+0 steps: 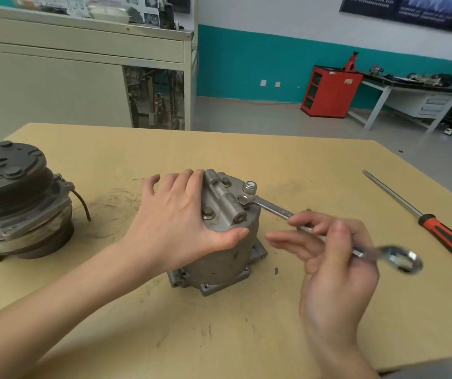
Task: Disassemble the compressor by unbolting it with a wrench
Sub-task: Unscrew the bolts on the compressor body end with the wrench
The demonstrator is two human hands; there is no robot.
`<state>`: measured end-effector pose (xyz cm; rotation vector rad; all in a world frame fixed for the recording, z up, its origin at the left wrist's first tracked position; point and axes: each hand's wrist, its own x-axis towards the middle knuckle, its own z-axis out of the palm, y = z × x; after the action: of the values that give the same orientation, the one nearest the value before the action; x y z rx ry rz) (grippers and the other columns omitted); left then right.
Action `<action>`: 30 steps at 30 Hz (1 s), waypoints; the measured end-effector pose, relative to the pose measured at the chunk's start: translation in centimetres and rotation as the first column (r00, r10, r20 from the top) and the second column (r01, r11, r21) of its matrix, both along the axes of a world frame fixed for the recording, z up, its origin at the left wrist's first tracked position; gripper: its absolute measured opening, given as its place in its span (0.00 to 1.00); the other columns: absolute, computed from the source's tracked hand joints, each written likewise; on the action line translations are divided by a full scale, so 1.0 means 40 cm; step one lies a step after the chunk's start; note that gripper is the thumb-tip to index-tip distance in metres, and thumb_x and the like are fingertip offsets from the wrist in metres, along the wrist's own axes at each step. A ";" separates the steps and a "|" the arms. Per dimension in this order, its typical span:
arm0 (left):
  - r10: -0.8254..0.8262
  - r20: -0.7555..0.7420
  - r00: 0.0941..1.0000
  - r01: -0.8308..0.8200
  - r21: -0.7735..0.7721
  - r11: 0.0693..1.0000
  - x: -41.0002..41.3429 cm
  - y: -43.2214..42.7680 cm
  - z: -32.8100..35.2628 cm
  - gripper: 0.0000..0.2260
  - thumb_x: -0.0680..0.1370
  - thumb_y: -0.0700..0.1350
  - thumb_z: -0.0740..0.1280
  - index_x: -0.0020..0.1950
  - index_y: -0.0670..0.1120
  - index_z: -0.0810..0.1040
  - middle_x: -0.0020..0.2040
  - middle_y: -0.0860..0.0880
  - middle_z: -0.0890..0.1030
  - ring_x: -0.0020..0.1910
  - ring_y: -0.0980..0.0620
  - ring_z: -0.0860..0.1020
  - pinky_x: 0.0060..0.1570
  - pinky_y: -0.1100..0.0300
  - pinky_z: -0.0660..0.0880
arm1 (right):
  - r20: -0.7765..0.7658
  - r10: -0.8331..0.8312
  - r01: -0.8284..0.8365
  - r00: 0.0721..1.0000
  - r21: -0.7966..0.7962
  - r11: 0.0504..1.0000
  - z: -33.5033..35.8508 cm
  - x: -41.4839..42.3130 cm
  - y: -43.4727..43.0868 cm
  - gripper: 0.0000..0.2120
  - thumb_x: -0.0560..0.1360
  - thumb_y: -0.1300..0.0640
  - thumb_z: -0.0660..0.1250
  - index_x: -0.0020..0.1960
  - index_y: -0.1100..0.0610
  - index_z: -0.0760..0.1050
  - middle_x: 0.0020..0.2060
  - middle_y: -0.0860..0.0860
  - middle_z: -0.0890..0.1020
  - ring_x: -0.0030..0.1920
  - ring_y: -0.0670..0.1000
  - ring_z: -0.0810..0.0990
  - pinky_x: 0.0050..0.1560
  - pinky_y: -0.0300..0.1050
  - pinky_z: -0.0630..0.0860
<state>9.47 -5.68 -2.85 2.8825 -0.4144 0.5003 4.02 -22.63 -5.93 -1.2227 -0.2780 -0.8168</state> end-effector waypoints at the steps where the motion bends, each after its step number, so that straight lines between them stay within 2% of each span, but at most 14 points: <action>1: -0.005 0.003 1.000 0.005 -0.011 1.000 0.000 0.000 0.000 0.53 0.60 0.79 0.44 0.70 0.43 0.67 0.65 0.49 0.74 0.65 0.47 0.70 0.68 0.48 0.58 | -0.029 0.035 -0.033 0.999 0.072 0.997 0.006 0.035 -0.021 0.15 0.80 0.56 0.54 0.38 0.48 0.73 0.36 0.52 0.83 0.34 0.56 0.84 0.37 0.46 0.80; 3: -0.011 0.006 1.000 0.011 -0.027 1.000 0.000 -0.001 0.000 0.52 0.60 0.79 0.45 0.69 0.43 0.69 0.64 0.48 0.75 0.64 0.46 0.71 0.67 0.49 0.59 | -0.148 0.071 -0.052 0.986 0.127 0.990 0.020 0.132 -0.067 0.17 0.80 0.59 0.53 0.36 0.52 0.73 0.34 0.52 0.83 0.39 0.53 0.82 0.45 0.48 0.78; 5: -0.012 0.012 1.000 0.012 -0.032 0.999 0.000 -0.001 0.000 0.52 0.60 0.79 0.45 0.69 0.43 0.70 0.64 0.48 0.76 0.63 0.47 0.72 0.66 0.49 0.59 | -0.356 0.050 -0.053 0.933 0.002 0.999 0.042 0.240 -0.091 0.18 0.80 0.61 0.52 0.35 0.55 0.72 0.33 0.49 0.83 0.43 0.51 0.80 0.52 0.50 0.73; 7: -0.015 0.004 1.000 0.015 -0.037 0.999 0.000 -0.001 -0.001 0.51 0.60 0.79 0.46 0.69 0.44 0.70 0.63 0.49 0.76 0.63 0.47 0.72 0.66 0.50 0.60 | -0.508 0.044 -0.161 0.860 -0.189 0.969 0.064 0.332 -0.086 0.18 0.81 0.60 0.53 0.34 0.55 0.72 0.31 0.49 0.80 0.41 0.51 0.77 0.53 0.50 0.71; 9: -0.018 0.003 1.000 0.018 -0.031 0.999 0.001 0.000 -0.001 0.52 0.60 0.79 0.45 0.69 0.44 0.69 0.63 0.49 0.76 0.63 0.47 0.72 0.66 0.50 0.60 | -0.604 0.052 -0.355 0.795 -0.394 0.848 0.092 0.396 -0.050 0.18 0.82 0.57 0.53 0.35 0.55 0.72 0.32 0.50 0.77 0.39 0.51 0.74 0.50 0.48 0.71; 11: -0.020 0.006 1.000 0.020 -0.028 0.999 0.002 0.001 -0.001 0.51 0.60 0.79 0.45 0.69 0.44 0.69 0.64 0.49 0.76 0.64 0.47 0.72 0.67 0.49 0.60 | -0.665 0.121 -0.555 0.737 -0.493 0.670 0.122 0.434 0.014 0.20 0.82 0.53 0.53 0.34 0.56 0.72 0.30 0.48 0.74 0.34 0.47 0.73 0.44 0.42 0.71; 14: -0.020 0.008 1.000 0.020 -0.024 0.999 0.003 0.000 -0.003 0.51 0.61 0.78 0.47 0.69 0.43 0.70 0.63 0.49 0.77 0.63 0.46 0.73 0.67 0.45 0.62 | -0.743 0.245 -0.759 0.623 -0.500 0.416 0.153 0.454 0.108 0.22 0.82 0.51 0.56 0.31 0.55 0.72 0.22 0.43 0.73 0.24 0.41 0.70 0.30 0.32 0.70; 15: -0.020 0.015 1.000 0.021 -0.031 0.999 0.002 0.000 -0.004 0.51 0.61 0.78 0.48 0.68 0.42 0.71 0.62 0.48 0.78 0.62 0.45 0.74 0.66 0.44 0.63 | -0.768 0.282 -0.808 0.575 -0.477 0.347 0.156 0.455 0.128 0.22 0.81 0.50 0.57 0.30 0.55 0.72 0.21 0.44 0.72 0.23 0.41 0.69 0.28 0.32 0.69; 17: -0.018 0.011 1.000 0.019 -0.034 0.999 0.001 -0.002 -0.003 0.52 0.61 0.78 0.48 0.70 0.41 0.70 0.63 0.48 0.77 0.63 0.45 0.73 0.67 0.43 0.63 | -0.796 0.360 -0.871 0.486 -0.407 0.276 0.157 0.460 0.142 0.24 0.81 0.49 0.57 0.28 0.54 0.72 0.21 0.46 0.71 0.24 0.44 0.67 0.28 0.35 0.67; 20: -0.016 -0.001 1.000 0.016 -0.025 1.000 0.002 -0.002 -0.004 0.53 0.60 0.78 0.46 0.72 0.44 0.67 0.65 0.51 0.75 0.65 0.49 0.71 0.69 0.46 0.60 | -0.779 0.484 -0.915 0.398 -0.297 0.274 0.161 0.468 0.136 0.23 0.83 0.52 0.54 0.32 0.58 0.71 0.22 0.49 0.72 0.27 0.51 0.61 0.32 0.42 0.60; 21: -0.017 0.001 1.000 0.017 -0.031 0.999 0.002 -0.002 -0.004 0.52 0.60 0.78 0.46 0.70 0.44 0.68 0.64 0.51 0.75 0.64 0.49 0.71 0.69 0.45 0.60 | -0.771 0.522 -0.926 0.364 -0.242 0.288 0.166 0.470 0.134 0.22 0.83 0.53 0.52 0.33 0.59 0.70 0.22 0.50 0.74 0.26 0.51 0.60 0.30 0.40 0.61; 23: -0.016 -0.002 1.000 0.016 -0.036 0.999 0.002 -0.003 -0.003 0.51 0.60 0.78 0.46 0.68 0.44 0.70 0.62 0.51 0.76 0.63 0.49 0.72 0.69 0.46 0.60 | -0.772 0.572 -0.945 0.278 -0.110 0.309 0.174 0.474 0.132 0.20 0.83 0.54 0.51 0.35 0.60 0.68 0.23 0.53 0.76 0.19 0.46 0.62 0.20 0.33 0.62; 25: -0.013 0.001 1.000 0.013 -0.017 1.000 0.002 -0.002 -0.004 0.51 0.59 0.79 0.44 0.68 0.45 0.69 0.61 0.52 0.75 0.63 0.50 0.71 0.69 0.47 0.59 | -0.774 0.599 -0.948 0.208 -0.007 0.319 0.177 0.475 0.129 0.20 0.83 0.54 0.50 0.35 0.60 0.67 0.22 0.53 0.76 0.15 0.43 0.62 0.15 0.31 0.59; 30: -0.005 0.006 1.000 0.005 -0.007 1.000 0.002 0.000 -0.004 0.50 0.59 0.79 0.43 0.67 0.47 0.69 0.61 0.53 0.75 0.62 0.51 0.71 0.68 0.48 0.59 | -0.747 0.644 -0.936 0.166 0.087 0.342 0.175 0.472 0.119 0.20 0.83 0.53 0.48 0.35 0.59 0.64 0.19 0.50 0.71 0.14 0.42 0.60 0.16 0.32 0.53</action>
<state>9.56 -5.68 -3.01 2.8731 -0.4193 0.5095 22.90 -17.87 1.06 -1.4040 -0.4576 0.7777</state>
